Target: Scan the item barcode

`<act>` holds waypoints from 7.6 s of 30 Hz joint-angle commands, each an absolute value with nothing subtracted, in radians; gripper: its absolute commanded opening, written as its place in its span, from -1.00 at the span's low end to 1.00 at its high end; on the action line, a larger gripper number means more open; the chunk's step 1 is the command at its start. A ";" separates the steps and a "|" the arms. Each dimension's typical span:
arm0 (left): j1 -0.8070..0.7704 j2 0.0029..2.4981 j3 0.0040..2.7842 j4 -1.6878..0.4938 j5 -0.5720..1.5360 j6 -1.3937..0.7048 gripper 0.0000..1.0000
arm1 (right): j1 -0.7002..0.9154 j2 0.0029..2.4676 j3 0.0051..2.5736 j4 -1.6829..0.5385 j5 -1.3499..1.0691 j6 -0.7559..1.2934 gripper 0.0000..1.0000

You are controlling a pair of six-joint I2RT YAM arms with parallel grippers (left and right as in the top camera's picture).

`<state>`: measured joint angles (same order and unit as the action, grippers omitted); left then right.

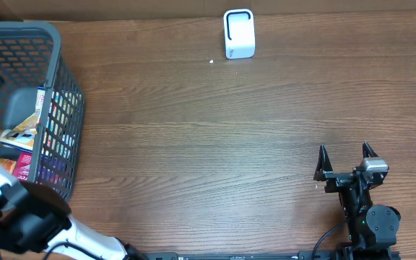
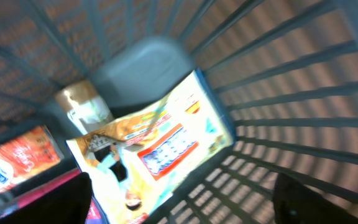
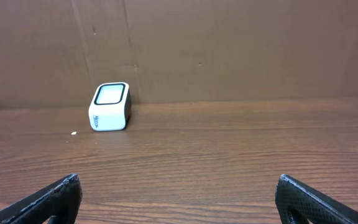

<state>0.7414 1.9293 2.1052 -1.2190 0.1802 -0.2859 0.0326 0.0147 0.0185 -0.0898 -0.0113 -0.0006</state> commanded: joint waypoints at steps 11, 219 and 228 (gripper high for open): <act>0.661 2.180 2.096 -1.215 0.146 -0.145 0.99 | 0.027 0.003 0.008 -0.084 -0.012 -0.004 1.00; -0.254 2.175 2.842 -1.690 0.084 -0.202 0.03 | 0.027 0.003 0.008 -0.084 -0.012 -0.005 1.00; 0.126 1.907 2.842 -1.690 0.032 -0.214 0.11 | 0.027 0.003 0.008 -0.084 -0.012 -0.005 1.00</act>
